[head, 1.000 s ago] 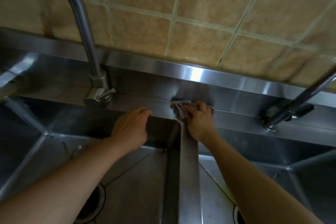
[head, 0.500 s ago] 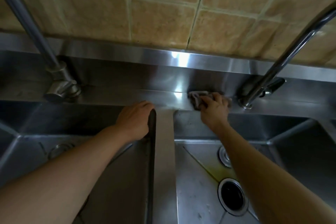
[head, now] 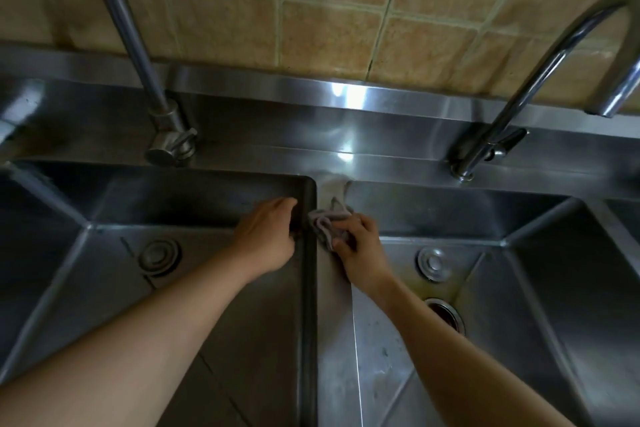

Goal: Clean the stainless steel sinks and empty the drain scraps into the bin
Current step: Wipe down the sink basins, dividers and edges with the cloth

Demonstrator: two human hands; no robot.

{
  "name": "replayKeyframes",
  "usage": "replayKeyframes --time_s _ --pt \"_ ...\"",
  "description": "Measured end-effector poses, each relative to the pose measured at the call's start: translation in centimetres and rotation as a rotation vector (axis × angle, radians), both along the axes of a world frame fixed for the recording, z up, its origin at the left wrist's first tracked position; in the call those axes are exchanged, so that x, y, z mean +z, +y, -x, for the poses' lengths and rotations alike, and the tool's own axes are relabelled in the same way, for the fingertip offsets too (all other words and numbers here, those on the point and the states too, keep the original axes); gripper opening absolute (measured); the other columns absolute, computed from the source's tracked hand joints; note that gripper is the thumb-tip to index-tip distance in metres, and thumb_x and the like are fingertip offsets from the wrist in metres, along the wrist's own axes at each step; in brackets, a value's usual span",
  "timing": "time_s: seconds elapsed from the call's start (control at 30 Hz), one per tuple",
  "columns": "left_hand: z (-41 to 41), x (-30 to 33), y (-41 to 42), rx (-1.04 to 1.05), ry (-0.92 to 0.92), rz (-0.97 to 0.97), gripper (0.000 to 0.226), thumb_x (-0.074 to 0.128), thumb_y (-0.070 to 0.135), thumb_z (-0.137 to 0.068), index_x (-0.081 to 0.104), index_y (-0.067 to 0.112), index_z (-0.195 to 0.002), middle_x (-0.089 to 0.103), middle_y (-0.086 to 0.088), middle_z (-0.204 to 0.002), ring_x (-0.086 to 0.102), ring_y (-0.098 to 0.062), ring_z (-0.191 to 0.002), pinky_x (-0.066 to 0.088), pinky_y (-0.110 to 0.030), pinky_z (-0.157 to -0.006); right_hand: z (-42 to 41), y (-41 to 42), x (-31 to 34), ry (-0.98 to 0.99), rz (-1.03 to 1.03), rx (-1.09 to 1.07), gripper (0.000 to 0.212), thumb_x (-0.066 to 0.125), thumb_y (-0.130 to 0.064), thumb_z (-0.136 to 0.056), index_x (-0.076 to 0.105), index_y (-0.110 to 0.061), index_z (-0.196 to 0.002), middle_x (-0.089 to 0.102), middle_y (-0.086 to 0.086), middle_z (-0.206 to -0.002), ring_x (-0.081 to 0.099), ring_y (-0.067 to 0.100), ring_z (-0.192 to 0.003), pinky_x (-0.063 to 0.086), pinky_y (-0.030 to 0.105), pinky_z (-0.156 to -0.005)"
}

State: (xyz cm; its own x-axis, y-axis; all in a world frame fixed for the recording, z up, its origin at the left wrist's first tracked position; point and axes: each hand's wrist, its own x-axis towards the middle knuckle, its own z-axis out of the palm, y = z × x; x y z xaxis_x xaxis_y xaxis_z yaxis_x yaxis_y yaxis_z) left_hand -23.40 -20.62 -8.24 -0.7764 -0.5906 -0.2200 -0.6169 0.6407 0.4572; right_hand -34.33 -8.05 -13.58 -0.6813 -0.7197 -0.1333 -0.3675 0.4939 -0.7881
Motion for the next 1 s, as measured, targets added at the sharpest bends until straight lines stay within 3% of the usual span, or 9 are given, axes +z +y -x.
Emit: replayKeyframes --time_s 0.1,0.23,0.27,0.33,0.4,0.53,0.67,0.83,1.0 --pt "-0.8 0.1 1.0 -0.018 0.008 -0.019 0.061 0.054 0.008 -0.09 0.031 0.016 -0.146 0.036 -0.004 -0.148 0.035 -0.022 -0.135 0.035 -0.035 -0.108 -2.2 2.4 0.0 -0.059 0.017 -0.018 0.026 0.061 -0.01 -0.089 0.063 -0.016 -0.114 0.035 0.003 -0.133 0.039 0.006 -0.109 0.023 -0.011 -0.08" --pt "-1.0 0.1 2.7 -0.015 0.003 -0.053 0.059 0.051 0.008 -0.093 0.03 0.017 -0.147 0.035 -0.004 -0.15 0.033 -0.021 -0.137 0.031 -0.032 -0.109 -4.5 4.9 -0.3 -0.14 0.065 -0.06 0.019 0.062 -0.007 -0.088 0.065 -0.015 -0.104 0.04 0.001 -0.124 0.044 -0.004 -0.099 0.028 -0.005 -0.086" --pt "-0.8 0.2 3.1 -0.009 0.002 -0.059 0.058 0.049 0.008 -0.094 0.029 0.017 -0.148 0.033 -0.004 -0.151 0.032 -0.021 -0.138 0.03 -0.032 -0.109 -4.8 5.3 -0.6 -0.187 0.077 -0.093 0.017 0.061 -0.011 -0.088 0.064 -0.016 -0.103 0.042 0.001 -0.124 0.046 -0.003 -0.1 0.032 0.001 -0.092" --pt "-0.3 0.3 4.2 0.005 0.018 -0.078 0.055 0.047 0.007 -0.095 0.029 0.016 -0.147 0.033 -0.004 -0.151 0.031 -0.021 -0.138 0.028 -0.029 -0.11 -5.0 5.9 -1.1 -0.286 0.108 -0.134 0.022 0.056 -0.027 -0.086 0.062 -0.027 -0.107 0.048 0.002 -0.124 0.052 0.008 -0.106 0.042 0.027 -0.103" --pt "0.3 0.3 5.1 0.023 0.043 -0.103 0.05 0.047 0.007 -0.096 0.036 0.015 -0.143 0.038 -0.005 -0.147 0.035 -0.021 -0.135 0.029 -0.027 -0.107 -5.0 6.0 -1.3 -0.305 0.136 -0.131 0.022 0.05 -0.03 -0.09 0.056 -0.038 -0.11 0.052 0.004 -0.123 0.057 0.019 -0.107 0.049 0.042 -0.097" --pt "1.8 -1.0 6.2 0.1 0.065 -0.1 0.047 0.048 0.008 -0.095 0.039 0.016 -0.14 0.042 -0.004 -0.143 0.04 -0.019 -0.13 0.031 -0.024 -0.102 -3.4 5.2 -2.5 -0.362 0.205 -0.097 0.028 0.041 -0.017 -0.1 0.047 -0.035 -0.12 0.06 0.008 -0.12 0.062 0.022 -0.105 0.051 0.045 -0.094" --pt "3.9 -2.3 6.7 0.183 0.016 0.017 0.052 0.043 0.013 -0.099 0.027 0.019 -0.148 0.026 -0.001 -0.154 0.026 -0.017 -0.14 0.023 -0.027 -0.111 -0.5 3.4 -2.5 -0.55 0.27 -0.083 0.031 0.039 -0.01 -0.1 0.051 -0.035 -0.114 0.061 0.007 -0.12 0.062 0.019 -0.107 0.051 0.042 -0.096" --pt "5.9 -4.5 6.9 0.178 0.021 0.169 0.052 0.038 0.018 -0.1 0.023 0.013 -0.15 0.014 -0.002 -0.159 0.02 -0.019 -0.144 0.019 -0.031 -0.116 3.3 -0.8 -3.7 -0.632 0.364 -0.153 0.034 0.048 -0.03 -0.087 0.058 -0.026 -0.12 0.049 0.007 -0.132 0.056 0.018 -0.114 0.045 0.043 -0.103" --pt "5.7 -7.0 7.6 0.213 0.102 0.27 0.061 0.021 0.033 -0.092 0.033 0.009 -0.146 0.024 -0.004 -0.156 0.031 -0.023 -0.14 0.03 -0.038 -0.107 3.9 -1.2 -8.0 -0.703 0.405 -0.185 0.028 0.045 -0.026 -0.095 0.056 -0.024 -0.121 0.048 0.006 -0.134 0.053 0.019 -0.119 0.043 0.043 -0.105"
